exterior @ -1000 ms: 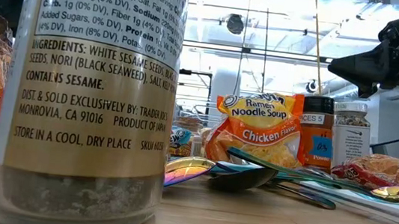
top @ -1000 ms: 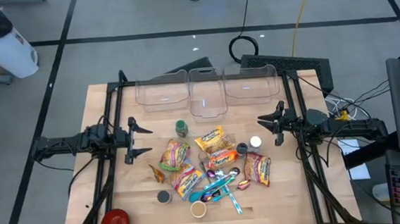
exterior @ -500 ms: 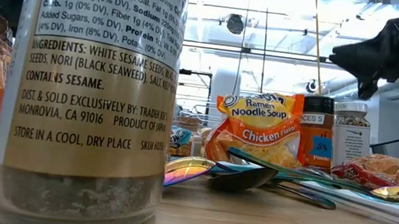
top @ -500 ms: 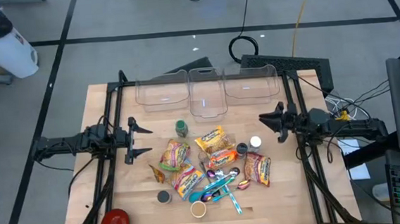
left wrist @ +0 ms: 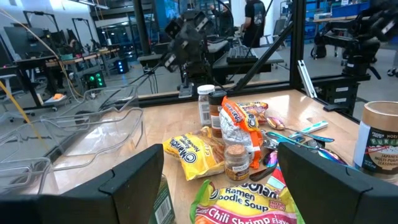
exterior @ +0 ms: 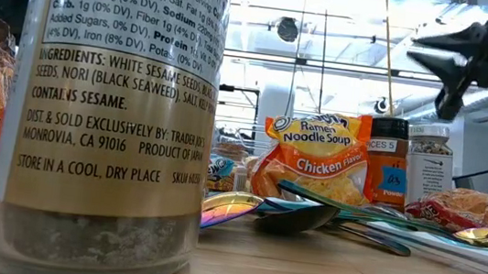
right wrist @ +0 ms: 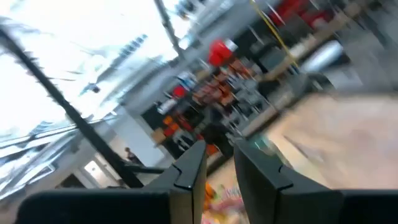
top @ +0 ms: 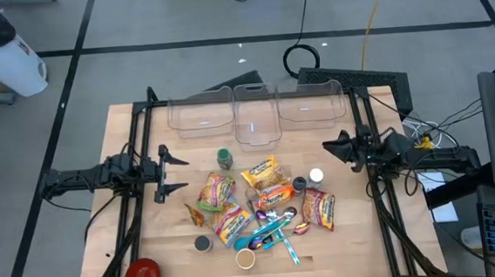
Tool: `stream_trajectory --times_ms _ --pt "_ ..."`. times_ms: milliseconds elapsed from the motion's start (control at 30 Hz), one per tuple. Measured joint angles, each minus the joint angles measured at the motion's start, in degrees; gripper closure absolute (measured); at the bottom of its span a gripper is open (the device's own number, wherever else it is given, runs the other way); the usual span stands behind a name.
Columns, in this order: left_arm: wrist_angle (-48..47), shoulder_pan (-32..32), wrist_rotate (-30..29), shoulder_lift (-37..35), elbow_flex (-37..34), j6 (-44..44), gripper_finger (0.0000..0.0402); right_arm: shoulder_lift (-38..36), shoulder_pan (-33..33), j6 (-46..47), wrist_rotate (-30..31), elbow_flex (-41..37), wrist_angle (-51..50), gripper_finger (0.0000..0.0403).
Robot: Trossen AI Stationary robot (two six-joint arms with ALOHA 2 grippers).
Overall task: Pick & Place Food Item
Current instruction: Put the white seasoning bottle into the right transparent bin
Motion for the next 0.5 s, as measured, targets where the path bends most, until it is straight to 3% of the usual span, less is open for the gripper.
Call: stream_trajectory --times_ms 133,233,400,500 --pt "0.0 0.0 0.0 0.0 0.0 0.0 0.0078 0.1 0.0 -9.9 -2.4 0.0 3.9 0.0323" --pt "0.0 0.0 0.0 0.0 0.0 0.0 0.0078 1.0 0.0 -14.0 -3.9 0.0 6.7 0.0297" --pt "0.0 0.0 0.0 0.0 0.0 0.0 0.0078 3.3 0.0 -17.0 -7.9 0.2 8.8 0.0214" --pt "0.0 0.0 0.0 0.0 0.0 0.0 0.0078 5.6 0.0 -18.8 -7.9 2.4 3.7 0.0157"
